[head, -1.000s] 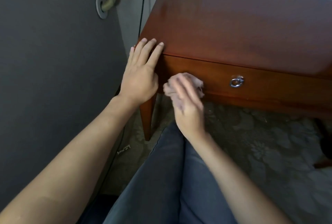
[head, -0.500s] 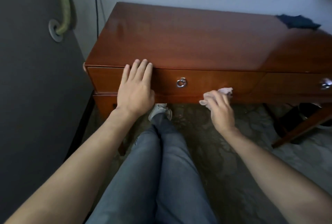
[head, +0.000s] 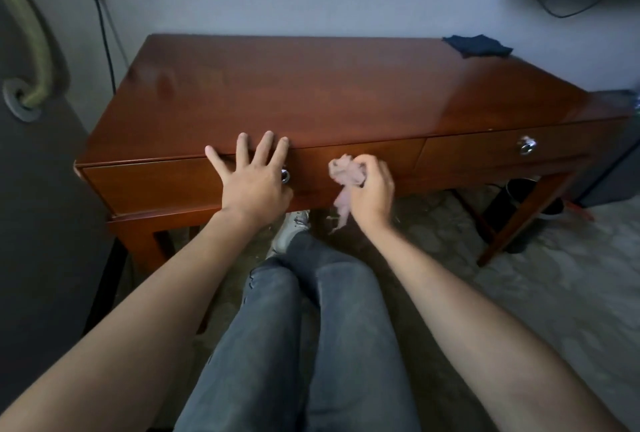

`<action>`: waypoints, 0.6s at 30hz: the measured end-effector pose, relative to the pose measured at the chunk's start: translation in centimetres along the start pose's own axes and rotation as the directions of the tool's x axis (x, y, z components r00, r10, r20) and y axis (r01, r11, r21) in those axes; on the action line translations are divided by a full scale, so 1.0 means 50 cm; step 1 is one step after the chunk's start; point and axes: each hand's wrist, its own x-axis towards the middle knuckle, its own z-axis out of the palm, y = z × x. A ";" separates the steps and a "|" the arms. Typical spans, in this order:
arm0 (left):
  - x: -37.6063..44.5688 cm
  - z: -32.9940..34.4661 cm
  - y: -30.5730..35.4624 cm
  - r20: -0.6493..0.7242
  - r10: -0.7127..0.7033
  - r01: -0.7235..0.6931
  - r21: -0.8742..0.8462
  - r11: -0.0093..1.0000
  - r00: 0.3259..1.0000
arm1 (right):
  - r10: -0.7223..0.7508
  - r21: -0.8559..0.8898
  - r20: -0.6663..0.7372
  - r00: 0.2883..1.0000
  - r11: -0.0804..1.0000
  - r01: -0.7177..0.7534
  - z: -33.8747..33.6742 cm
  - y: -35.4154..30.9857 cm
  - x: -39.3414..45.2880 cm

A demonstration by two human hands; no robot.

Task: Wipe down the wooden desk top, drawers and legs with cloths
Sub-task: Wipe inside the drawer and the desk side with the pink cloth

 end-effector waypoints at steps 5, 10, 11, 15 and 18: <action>0.013 -0.018 0.008 0.021 0.021 -0.022 0.065 0.998 1.000 | -0.100 -0.050 -0.085 0.991 0.994 0.096 -0.095 0.003 0.108; 0.126 -0.043 0.084 0.072 0.223 -0.225 0.028 0.974 0.972 | -0.301 -0.239 -0.013 0.953 0.927 0.290 -0.114 0.025 0.187; 0.155 -0.039 0.108 0.111 0.222 -0.225 0.009 0.974 0.969 | -0.331 -0.276 0.017 0.944 0.906 0.322 -0.111 0.038 0.204; 0.159 0.017 0.135 0.059 0.161 -0.165 0.066 0.984 0.985 | -0.293 -0.273 0.170 0.941 0.903 0.330 -0.099 0.073 0.274; 0.147 0.035 0.122 -0.039 0.166 -0.163 0.085 0.983 0.985 | -0.299 -0.214 0.310 0.903 0.903 0.373 -0.095 0.082 0.321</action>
